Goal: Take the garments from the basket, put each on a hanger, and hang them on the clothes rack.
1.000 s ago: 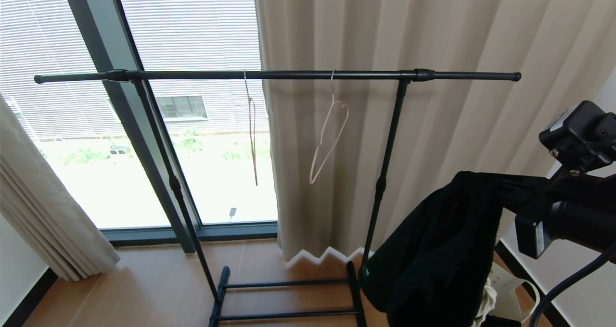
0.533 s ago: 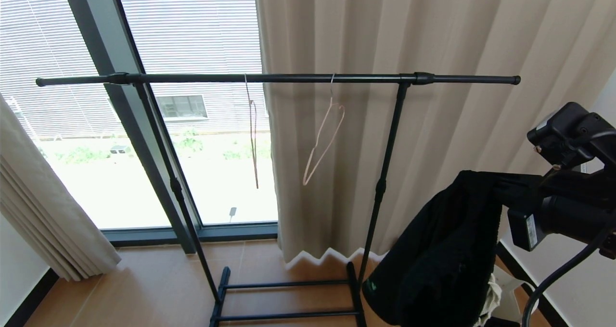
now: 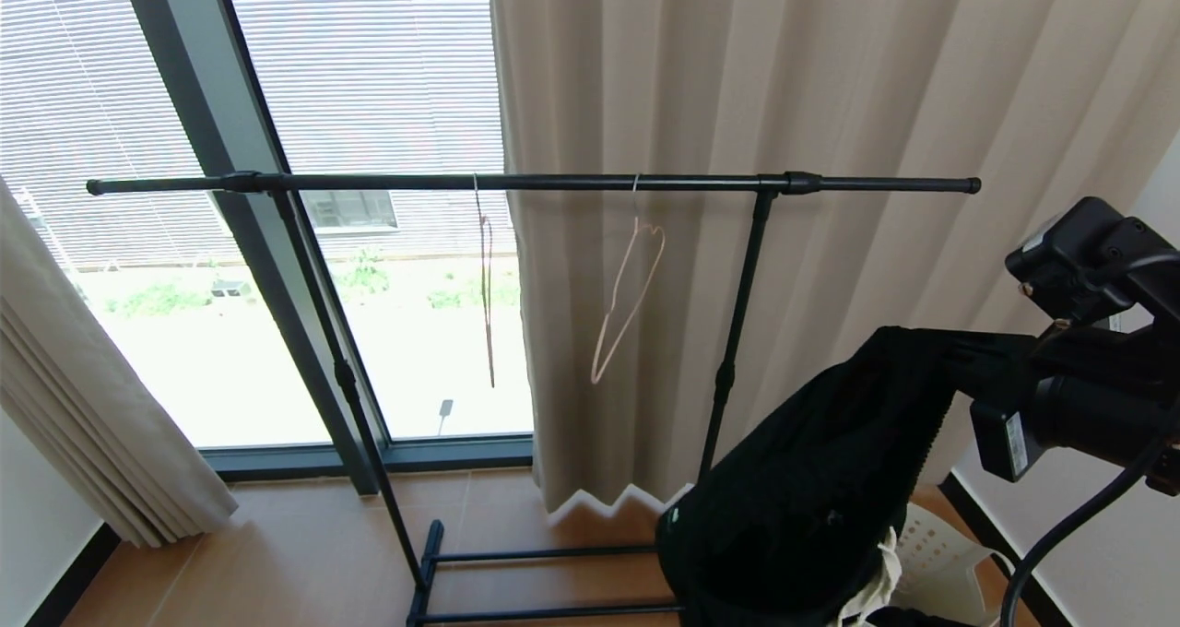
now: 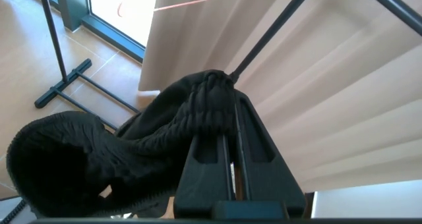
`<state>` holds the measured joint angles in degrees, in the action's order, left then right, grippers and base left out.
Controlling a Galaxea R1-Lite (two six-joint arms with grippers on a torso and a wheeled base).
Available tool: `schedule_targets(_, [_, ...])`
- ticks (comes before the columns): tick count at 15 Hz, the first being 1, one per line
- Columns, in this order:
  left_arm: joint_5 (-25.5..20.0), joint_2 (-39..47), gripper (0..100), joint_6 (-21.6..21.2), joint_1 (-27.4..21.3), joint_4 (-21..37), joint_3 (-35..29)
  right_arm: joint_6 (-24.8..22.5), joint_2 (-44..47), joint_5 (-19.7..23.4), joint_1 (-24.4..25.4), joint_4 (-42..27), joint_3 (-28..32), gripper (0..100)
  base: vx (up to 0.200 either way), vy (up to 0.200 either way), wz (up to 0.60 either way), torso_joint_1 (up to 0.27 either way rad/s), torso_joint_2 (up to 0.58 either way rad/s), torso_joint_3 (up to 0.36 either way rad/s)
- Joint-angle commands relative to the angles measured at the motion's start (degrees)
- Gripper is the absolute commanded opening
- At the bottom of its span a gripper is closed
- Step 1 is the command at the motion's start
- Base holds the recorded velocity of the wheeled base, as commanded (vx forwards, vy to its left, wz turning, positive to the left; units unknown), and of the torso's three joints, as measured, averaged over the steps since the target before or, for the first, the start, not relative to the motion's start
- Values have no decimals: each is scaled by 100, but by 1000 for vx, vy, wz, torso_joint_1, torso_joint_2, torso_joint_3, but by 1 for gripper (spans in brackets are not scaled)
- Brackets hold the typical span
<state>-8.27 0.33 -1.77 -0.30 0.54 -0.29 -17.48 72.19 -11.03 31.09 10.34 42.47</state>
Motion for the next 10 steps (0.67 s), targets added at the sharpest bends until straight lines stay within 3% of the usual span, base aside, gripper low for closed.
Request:
schedule_targets(1, [-202, 354, 100, -52, -216, 8, -23, -1, 102, 13, 12, 3, -2, 0, 0, 0, 0, 168, -359, -193])
schedule_targets(5, [-237, 1681, 100, -69, -1007, 8, -23, 17, 313, 13, 12, 3, -134, 0, 0, 0, 0, 163, -347, -192])
schedule_targets(6, [-237, 2217, 100, -25, -1683, -1, -32, 25, 322, 22, 12, 12, -151, 0, 0, 0, 0, 173, -349, -183])
schedule_targets(8, [-246, 2903, 100, 27, -2439, -18, -32, 17, 287, 13, 20, 56, -327, 0, 0, 0, 0, 161, -352, -176])
schedule_targets(10, [-562, 3527, 100, 572, -2457, -238, -481, 17, 269, -4, 12, 416, -529, 0, 0, 0, 0, 13, -38, -11])
